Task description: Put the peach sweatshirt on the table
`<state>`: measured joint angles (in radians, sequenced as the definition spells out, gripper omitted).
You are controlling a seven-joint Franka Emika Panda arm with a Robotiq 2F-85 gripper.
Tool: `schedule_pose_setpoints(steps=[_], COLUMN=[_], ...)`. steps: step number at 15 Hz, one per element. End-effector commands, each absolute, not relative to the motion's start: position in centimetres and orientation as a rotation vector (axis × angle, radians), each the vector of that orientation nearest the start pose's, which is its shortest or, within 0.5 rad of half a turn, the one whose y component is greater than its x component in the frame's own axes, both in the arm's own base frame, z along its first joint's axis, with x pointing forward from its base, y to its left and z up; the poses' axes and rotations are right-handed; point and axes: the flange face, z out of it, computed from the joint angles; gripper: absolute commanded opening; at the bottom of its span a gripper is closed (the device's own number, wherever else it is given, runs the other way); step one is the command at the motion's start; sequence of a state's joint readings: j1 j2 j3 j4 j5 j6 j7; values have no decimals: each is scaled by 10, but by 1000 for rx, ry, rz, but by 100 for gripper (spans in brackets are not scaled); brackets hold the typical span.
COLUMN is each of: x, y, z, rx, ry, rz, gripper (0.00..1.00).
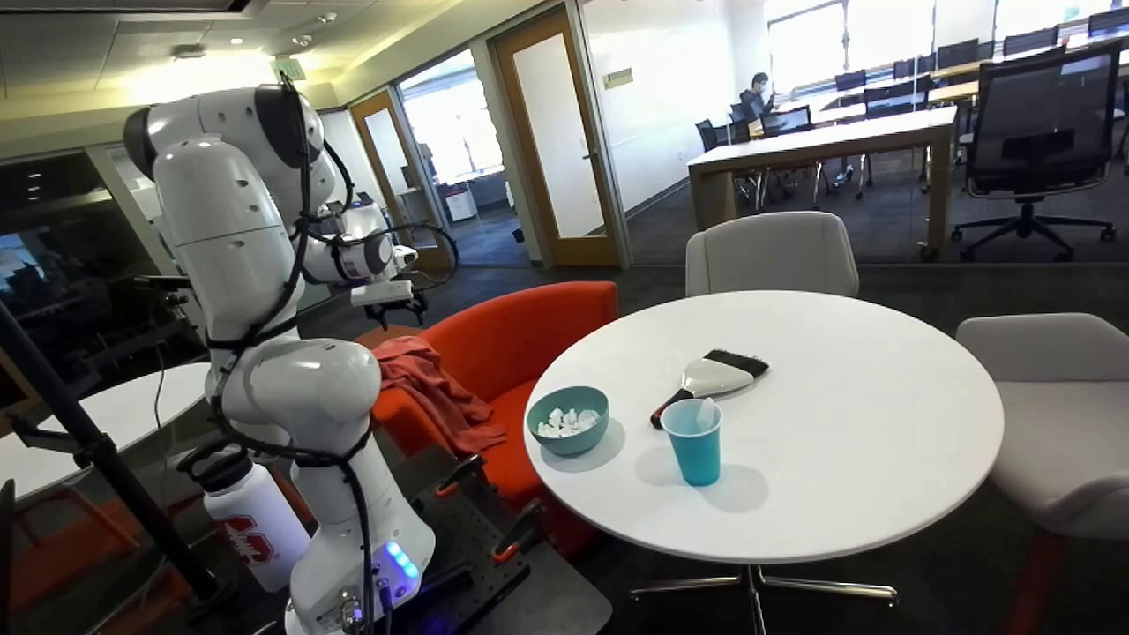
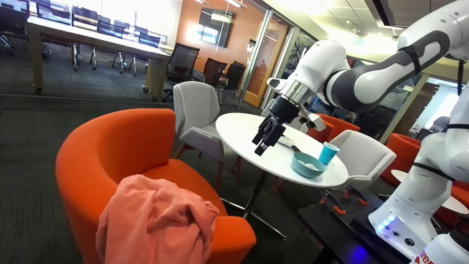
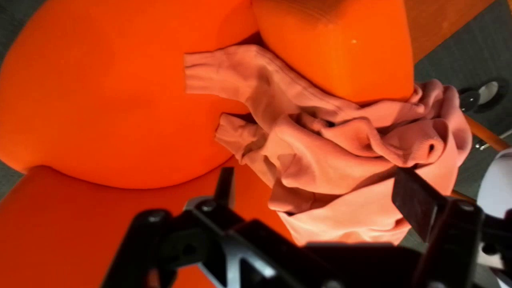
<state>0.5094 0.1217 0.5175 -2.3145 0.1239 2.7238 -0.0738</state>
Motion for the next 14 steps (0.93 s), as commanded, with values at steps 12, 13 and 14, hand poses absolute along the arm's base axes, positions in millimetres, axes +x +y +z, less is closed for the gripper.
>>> schedule_pose_setpoints(steps=[12, 13, 14], x=[266, 264, 259], y=[558, 563, 570], z=[293, 289, 282], rx=[-2327, -2318, -2302], ry=[-1467, -1483, -1498], rz=[-210, -189, -178], gripper=[100, 100, 100])
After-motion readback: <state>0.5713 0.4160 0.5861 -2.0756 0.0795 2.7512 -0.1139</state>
